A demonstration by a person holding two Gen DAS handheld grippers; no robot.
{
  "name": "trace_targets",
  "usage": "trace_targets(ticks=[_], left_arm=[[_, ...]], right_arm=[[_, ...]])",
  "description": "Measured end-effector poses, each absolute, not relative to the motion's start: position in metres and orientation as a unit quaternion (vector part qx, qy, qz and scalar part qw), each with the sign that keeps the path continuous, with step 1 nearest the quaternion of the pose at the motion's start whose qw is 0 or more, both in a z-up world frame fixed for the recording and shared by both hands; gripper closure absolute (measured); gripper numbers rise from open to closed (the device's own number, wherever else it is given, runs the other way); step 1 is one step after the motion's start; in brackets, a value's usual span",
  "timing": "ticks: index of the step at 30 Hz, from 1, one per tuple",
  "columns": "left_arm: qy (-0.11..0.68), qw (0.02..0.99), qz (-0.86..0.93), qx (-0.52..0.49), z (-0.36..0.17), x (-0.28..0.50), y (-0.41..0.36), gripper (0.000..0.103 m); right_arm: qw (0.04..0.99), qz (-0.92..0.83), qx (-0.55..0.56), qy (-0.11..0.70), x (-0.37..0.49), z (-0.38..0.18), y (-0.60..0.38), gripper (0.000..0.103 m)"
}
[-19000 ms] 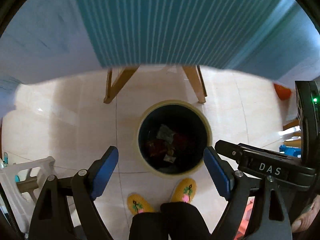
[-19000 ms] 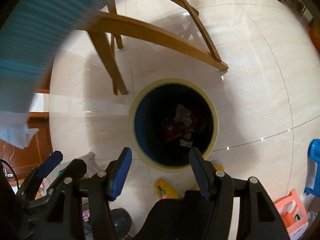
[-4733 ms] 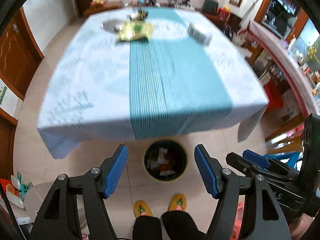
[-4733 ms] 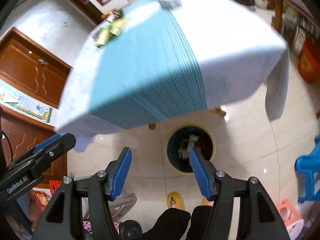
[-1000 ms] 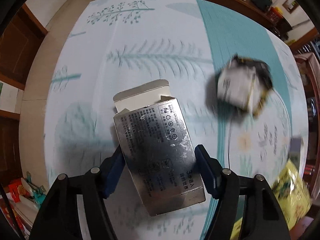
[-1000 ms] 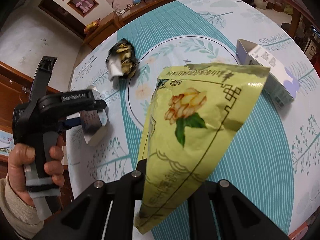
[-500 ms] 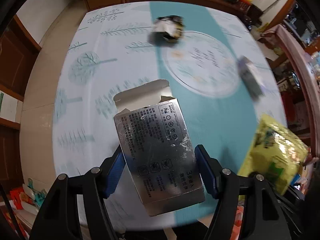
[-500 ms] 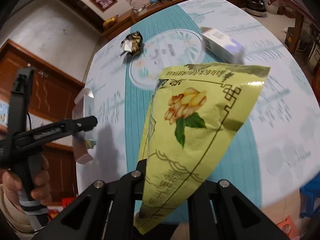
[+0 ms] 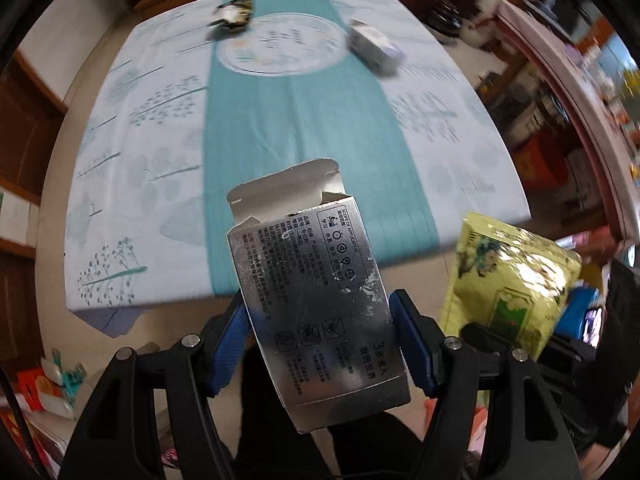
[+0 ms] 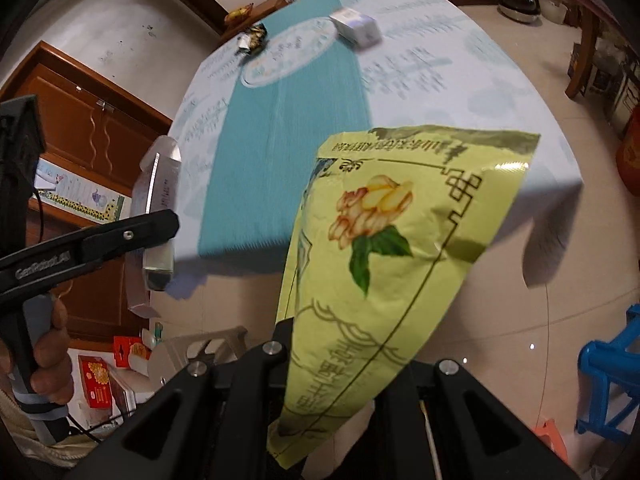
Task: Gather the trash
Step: 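Carry the silver box and tea bag down over the bin, then open both tools to drop the box and bag into the bin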
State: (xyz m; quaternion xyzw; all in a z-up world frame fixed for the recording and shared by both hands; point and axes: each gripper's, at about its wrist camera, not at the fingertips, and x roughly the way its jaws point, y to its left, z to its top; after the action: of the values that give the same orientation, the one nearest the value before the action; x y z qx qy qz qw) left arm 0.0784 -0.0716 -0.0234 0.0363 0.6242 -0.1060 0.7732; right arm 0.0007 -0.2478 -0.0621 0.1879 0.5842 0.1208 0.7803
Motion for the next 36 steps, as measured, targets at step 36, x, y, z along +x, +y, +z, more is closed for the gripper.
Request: trace_targets(ticks=[36], left_arm=[[0.667,0.72,-0.173,0.088,-0.345,0.023,-0.068,0.035]], right_arm=[[0.675,0.069,0.203,0.706,-0.018,-0.383,-0.199,0.093]])
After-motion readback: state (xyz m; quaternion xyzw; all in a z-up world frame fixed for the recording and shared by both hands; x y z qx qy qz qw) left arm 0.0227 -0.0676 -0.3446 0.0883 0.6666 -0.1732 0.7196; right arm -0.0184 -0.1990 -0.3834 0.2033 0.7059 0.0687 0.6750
